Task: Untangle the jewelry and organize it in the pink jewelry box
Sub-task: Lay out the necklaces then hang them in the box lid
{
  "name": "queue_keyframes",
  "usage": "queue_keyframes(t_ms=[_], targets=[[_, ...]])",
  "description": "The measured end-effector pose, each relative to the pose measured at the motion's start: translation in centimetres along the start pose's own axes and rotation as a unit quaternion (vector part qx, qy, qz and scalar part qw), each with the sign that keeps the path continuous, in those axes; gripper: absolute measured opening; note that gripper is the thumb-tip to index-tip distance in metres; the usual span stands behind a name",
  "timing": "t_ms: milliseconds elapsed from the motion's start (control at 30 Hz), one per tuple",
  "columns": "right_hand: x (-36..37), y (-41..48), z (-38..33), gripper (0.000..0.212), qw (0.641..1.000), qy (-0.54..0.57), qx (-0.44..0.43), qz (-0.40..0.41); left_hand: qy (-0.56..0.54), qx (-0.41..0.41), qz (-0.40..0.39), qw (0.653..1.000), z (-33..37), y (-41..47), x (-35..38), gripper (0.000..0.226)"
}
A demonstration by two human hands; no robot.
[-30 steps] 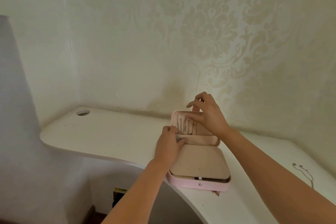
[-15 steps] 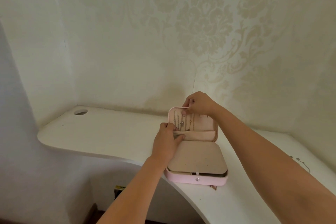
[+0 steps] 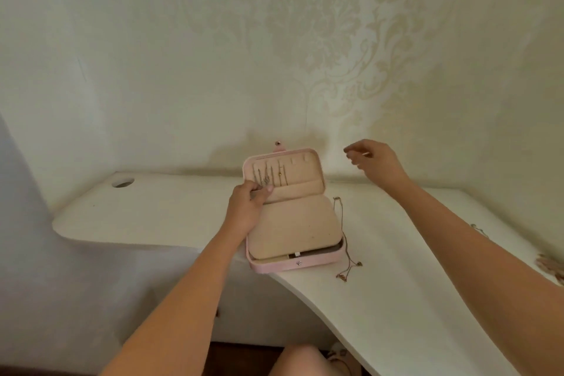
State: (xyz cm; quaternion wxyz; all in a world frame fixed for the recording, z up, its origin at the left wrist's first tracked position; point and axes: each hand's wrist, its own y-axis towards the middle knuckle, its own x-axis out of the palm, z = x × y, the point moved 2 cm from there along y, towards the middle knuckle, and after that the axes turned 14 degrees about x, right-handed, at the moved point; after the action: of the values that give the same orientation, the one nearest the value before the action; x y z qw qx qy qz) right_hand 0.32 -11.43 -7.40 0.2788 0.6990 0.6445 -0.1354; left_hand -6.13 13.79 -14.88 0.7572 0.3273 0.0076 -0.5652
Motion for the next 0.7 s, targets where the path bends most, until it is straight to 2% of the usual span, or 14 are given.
queue_keyframes(t_ms=[100,167,267,367,467,567,667,700], targets=[[0.0,-0.9,3.7,0.012,0.986,-0.093,0.076,-0.114,-0.005,-0.029,-0.017,0.999,-0.7,0.5,-2.1,0.027],[0.3,-1.5,5.4,0.012,0.98,-0.092,0.104,-0.141,0.005,-0.038,-0.026,0.999,-1.2,0.6,-3.2,0.03],[1.1,-1.5,7.0,0.014,0.981,-0.087,0.12,-0.129,0.017,-0.049,-0.03,0.998,-1.6,0.4,-3.7,0.03],[2.5,-0.7,8.1,0.024,0.979,-0.07,0.155,-0.109,0.018,-0.056,-0.035,0.998,-1.9,0.0,-3.1,0.03],[4.2,0.2,8.1,0.033,0.983,-0.085,0.134,-0.09,0.034,-0.05,-0.047,0.997,-2.0,-0.1,-2.1,0.03],[5.6,1.2,7.4,0.028,0.981,-0.137,0.101,-0.09,0.057,-0.036,-0.047,0.997,-2.2,0.2,-1.4,0.033],[5.9,2.6,6.9,0.007,0.975,-0.157,0.118,-0.105,0.095,-0.014,-0.038,0.995,-2.5,0.3,-1.1,0.035],[5.8,3.1,6.8,0.016,0.97,-0.171,0.124,-0.118,0.107,-0.006,-0.034,0.994,-2.5,0.3,-1.1,0.035]])
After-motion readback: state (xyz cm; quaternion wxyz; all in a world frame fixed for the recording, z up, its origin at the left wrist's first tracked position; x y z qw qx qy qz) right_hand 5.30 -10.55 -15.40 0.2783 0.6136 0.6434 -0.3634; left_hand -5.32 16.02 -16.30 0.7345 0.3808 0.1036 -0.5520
